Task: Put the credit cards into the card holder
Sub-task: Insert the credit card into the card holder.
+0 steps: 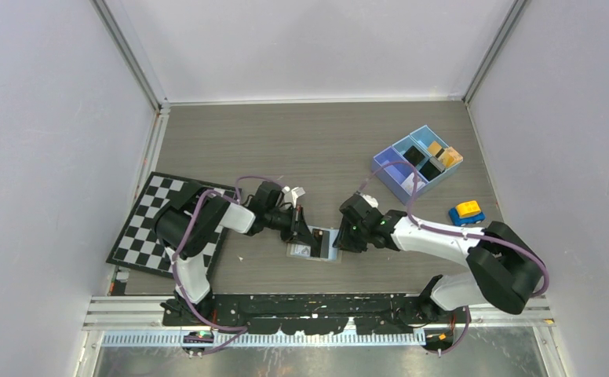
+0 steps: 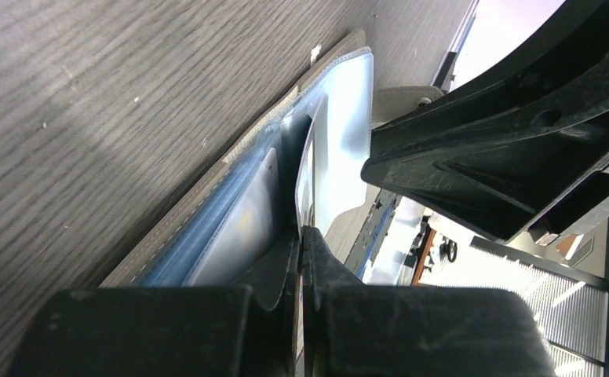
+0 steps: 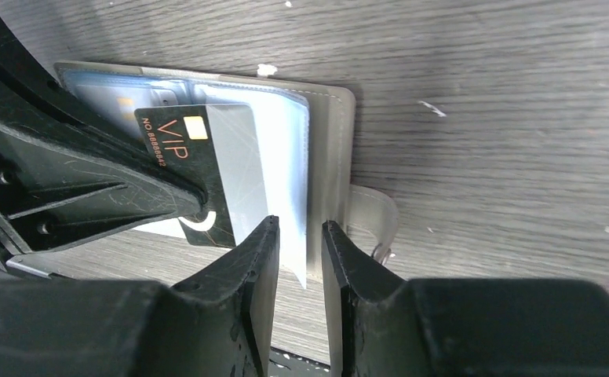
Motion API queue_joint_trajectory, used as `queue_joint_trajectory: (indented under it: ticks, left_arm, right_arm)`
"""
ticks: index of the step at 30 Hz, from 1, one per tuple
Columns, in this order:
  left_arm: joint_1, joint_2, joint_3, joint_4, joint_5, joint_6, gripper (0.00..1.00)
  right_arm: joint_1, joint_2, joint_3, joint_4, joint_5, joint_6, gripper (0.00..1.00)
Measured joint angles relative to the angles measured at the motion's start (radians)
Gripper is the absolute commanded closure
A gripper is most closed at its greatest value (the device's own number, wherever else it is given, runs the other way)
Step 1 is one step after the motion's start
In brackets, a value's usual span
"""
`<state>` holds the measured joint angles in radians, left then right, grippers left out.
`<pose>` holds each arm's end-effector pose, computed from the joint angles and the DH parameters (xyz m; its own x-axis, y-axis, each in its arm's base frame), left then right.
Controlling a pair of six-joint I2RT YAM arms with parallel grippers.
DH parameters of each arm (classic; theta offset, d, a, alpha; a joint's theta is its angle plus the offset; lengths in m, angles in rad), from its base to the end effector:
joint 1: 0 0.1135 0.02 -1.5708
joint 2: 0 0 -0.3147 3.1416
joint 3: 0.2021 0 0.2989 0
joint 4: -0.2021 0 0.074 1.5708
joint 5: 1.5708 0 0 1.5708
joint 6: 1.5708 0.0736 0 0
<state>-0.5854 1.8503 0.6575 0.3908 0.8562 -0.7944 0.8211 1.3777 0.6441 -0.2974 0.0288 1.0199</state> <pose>0.2657 -0.2428 0.0781 -0.9904 0.0956 -0.0998 0.1330 0.4627 -0.8765 0.2013 0.2131 0.1443 -0.9207 0.2610 -0.2901 0.1204 0.8972 0.4250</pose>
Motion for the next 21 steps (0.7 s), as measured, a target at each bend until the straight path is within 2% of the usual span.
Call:
queue_joint_trajectory:
  ticks: [6,11,21]
  left_arm:
    - [-0.002,0.0,0.007,-0.014,0.0,0.011,1.0]
    - [-0.002,0.0,0.008,-0.016,0.0,0.013,1.0]
    - [-0.023,0.0,0.024,-0.026,-0.021,0.013,1.0]
  right_arm:
    - [0.0,-0.05,-0.026,-0.025,0.019,0.005,0.73]
    - [0.0,-0.047,-0.046,-0.011,0.011,0.012,0.75]
    - [-0.002,-0.034,-0.057,0.005,0.006,0.015,0.85]
